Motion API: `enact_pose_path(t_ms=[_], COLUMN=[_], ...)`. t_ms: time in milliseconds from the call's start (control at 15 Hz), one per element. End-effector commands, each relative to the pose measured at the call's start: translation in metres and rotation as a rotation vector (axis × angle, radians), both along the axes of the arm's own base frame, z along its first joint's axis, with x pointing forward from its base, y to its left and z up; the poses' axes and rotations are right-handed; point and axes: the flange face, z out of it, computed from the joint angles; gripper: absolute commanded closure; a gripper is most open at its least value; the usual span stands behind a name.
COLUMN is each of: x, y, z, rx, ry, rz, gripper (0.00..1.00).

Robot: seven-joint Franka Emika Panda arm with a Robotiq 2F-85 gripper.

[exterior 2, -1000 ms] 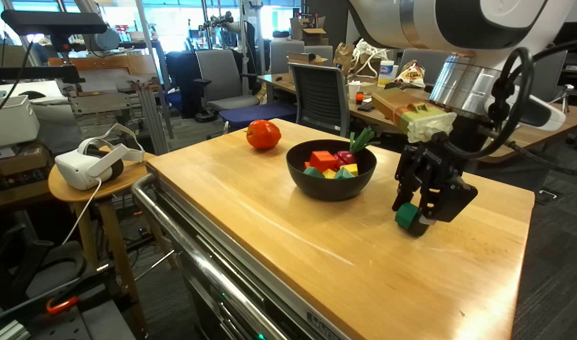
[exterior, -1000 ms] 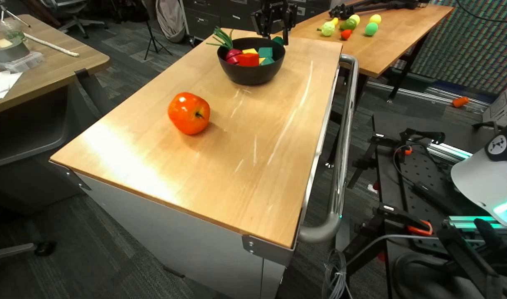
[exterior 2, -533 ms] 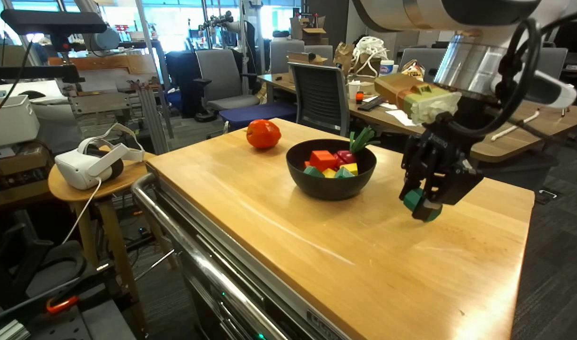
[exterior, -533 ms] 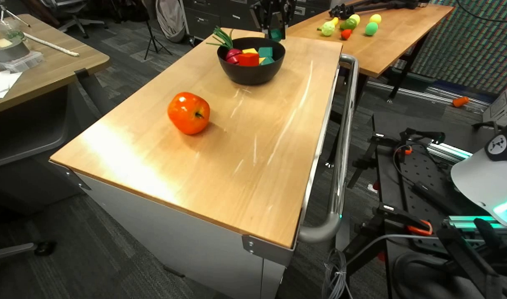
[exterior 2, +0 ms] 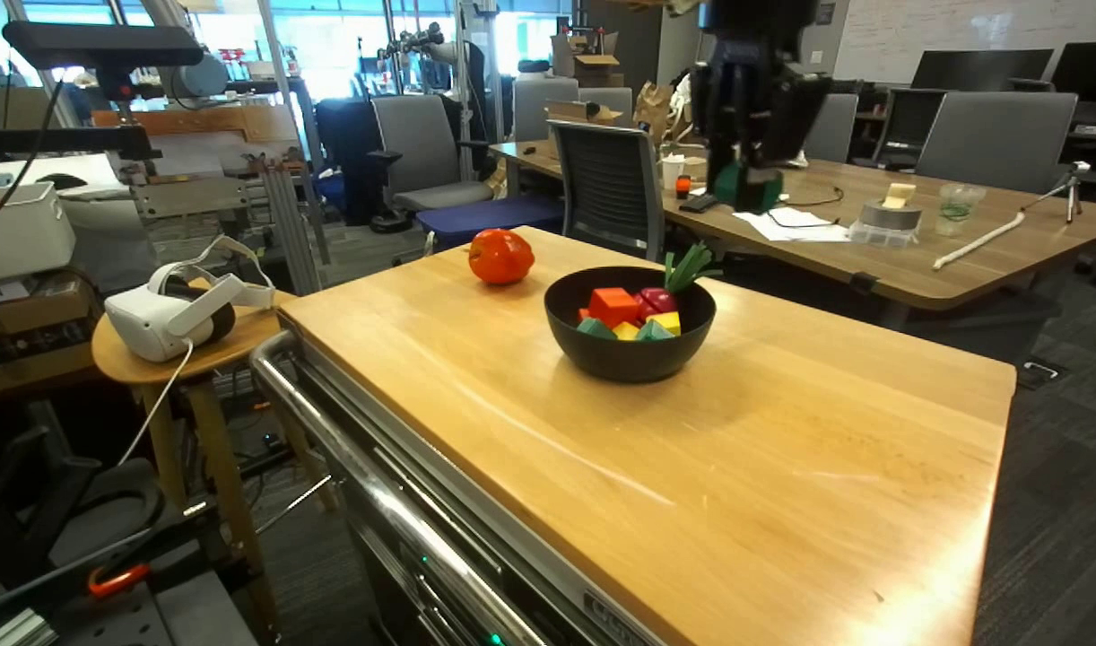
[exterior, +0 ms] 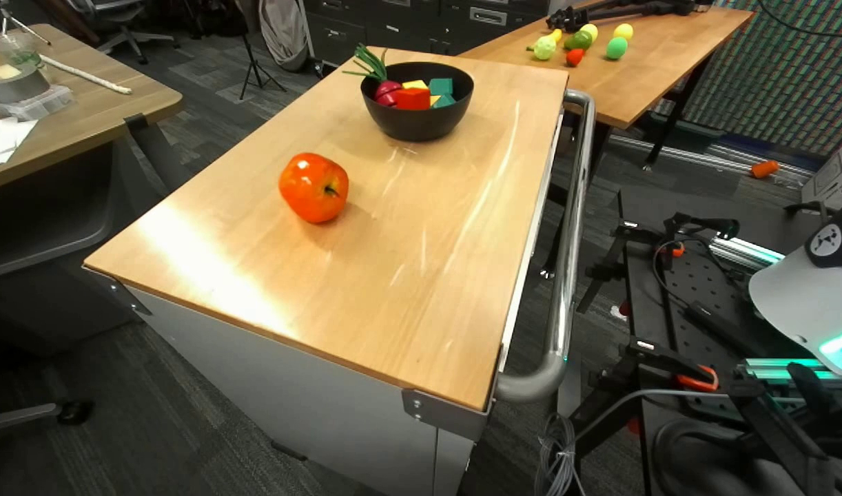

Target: Put all the blocks and the beetroot in the bowl then move the apple to the left

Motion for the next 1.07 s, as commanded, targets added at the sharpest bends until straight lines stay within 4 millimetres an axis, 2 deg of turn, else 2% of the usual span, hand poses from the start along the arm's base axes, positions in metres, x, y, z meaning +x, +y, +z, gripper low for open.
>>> enact_pose_path(t_ms=[0, 200, 400, 533, 600, 667, 733, 867, 933, 1000], x=[-0.009, -0.003, -0.002, -0.004, -0.006, -0.007, -0.008, -0.018, -0.032, -0.045], y=[0.059, 0.089, 0.098, 0.099, 0.098, 0.097, 0.096, 0.092, 0.088, 0.085], z=[-0.002, -0.028, -0.059, -0.067, -0.068, -0.07, -0.068, -0.047, -0.024, -0.006], rx=[0.048, 0.134, 0.171, 0.157, 0.142, 0.127, 0.121, 0.111, 0.112, 0.132], ry=[-0.061, -0.059, -0.009, 0.01, 0.031, 0.06, 0.059, 0.04, 0.043, 0.027], rz=[0.101, 0.108, 0.094, 0.097, 0.092, 0.089, 0.08, 0.059, 0.027, 0.017], gripper=[0.79, 0.79, 0.79, 0.79, 0.65, 0.44, 0.28, 0.15, 0.05, 0.01])
